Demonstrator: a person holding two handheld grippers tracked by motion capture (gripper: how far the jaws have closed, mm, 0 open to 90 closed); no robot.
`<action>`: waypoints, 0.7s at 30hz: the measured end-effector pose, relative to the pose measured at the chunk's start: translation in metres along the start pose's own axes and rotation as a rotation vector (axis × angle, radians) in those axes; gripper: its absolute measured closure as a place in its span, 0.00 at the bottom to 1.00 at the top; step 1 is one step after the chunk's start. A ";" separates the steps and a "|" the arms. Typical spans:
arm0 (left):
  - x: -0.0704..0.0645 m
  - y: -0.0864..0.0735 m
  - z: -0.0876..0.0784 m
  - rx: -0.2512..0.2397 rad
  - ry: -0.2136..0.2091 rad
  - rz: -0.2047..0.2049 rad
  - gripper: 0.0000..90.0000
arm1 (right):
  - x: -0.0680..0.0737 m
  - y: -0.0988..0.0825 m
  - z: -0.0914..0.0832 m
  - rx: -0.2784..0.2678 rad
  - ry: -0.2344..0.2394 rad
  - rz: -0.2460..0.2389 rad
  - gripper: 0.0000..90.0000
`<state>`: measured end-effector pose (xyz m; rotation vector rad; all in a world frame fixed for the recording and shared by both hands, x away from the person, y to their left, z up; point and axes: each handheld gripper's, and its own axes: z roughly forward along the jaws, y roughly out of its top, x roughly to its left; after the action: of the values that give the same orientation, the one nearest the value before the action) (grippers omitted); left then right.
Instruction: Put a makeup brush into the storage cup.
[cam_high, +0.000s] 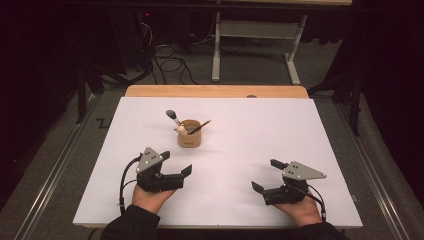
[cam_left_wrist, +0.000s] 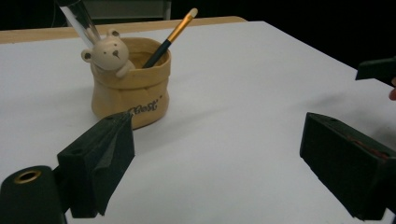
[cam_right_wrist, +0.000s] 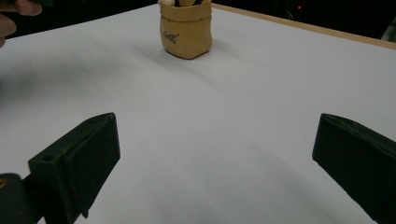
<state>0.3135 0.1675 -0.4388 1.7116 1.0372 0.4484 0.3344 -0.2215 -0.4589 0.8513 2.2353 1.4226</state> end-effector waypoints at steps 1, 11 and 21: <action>-0.002 -0.003 -0.002 -0.002 0.002 0.013 0.10 | 0.000 0.000 0.000 -0.003 0.000 -0.002 0.01; -0.006 -0.027 -0.013 -0.010 -0.023 0.031 0.02 | 0.001 0.000 0.000 -0.006 0.002 0.003 0.01; -0.016 -0.031 0.000 0.000 -0.044 0.128 0.00 | -0.001 0.002 -0.005 -0.026 -0.010 0.017 0.00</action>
<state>0.2917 0.1577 -0.4634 1.7869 0.8992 0.4903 0.3331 -0.2250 -0.4554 0.8696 2.2028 1.4482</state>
